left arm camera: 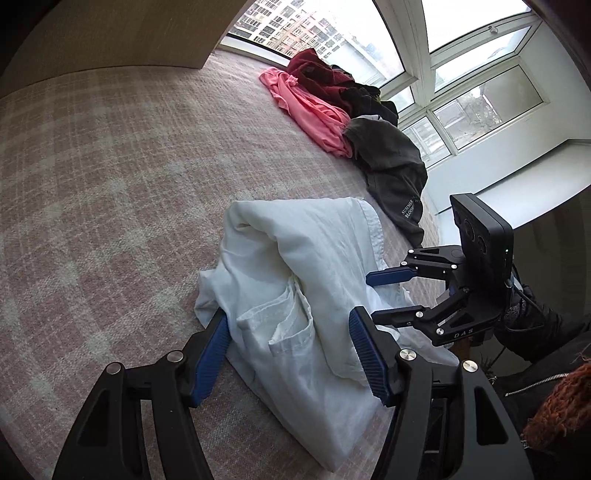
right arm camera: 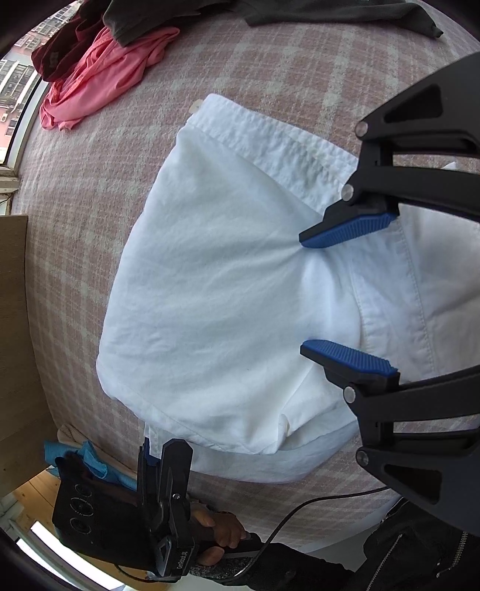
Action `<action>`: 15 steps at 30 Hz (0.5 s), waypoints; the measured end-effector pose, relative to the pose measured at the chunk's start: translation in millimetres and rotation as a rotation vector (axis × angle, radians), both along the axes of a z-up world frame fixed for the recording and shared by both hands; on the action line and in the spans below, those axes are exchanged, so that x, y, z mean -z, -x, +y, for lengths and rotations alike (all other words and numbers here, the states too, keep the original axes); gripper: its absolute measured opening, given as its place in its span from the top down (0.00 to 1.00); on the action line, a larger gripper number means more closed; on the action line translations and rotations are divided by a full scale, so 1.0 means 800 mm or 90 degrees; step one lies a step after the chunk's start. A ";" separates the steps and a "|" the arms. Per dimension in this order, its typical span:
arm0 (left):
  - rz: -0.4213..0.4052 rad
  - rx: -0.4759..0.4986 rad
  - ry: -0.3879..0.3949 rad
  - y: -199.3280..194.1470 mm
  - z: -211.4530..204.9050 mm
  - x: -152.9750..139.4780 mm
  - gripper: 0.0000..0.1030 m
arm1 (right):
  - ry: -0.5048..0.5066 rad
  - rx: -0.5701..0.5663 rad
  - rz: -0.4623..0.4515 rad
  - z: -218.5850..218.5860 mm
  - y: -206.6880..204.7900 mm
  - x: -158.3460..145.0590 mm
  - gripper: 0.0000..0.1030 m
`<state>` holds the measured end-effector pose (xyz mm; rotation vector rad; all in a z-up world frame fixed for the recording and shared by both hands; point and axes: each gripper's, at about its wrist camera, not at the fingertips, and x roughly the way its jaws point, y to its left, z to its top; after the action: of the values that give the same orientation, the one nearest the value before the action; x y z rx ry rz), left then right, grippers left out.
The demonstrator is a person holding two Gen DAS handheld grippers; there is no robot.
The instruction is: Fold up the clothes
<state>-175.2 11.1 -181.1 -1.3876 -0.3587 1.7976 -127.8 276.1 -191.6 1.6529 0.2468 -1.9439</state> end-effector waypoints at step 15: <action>0.046 -0.015 0.104 0.022 0.008 -0.014 0.51 | 0.003 0.004 0.004 0.006 -0.001 -0.009 0.49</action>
<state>-192.5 17.4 -169.5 -1.4307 -0.1943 1.9256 -126.8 280.9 -184.7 1.6468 0.2394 -1.9518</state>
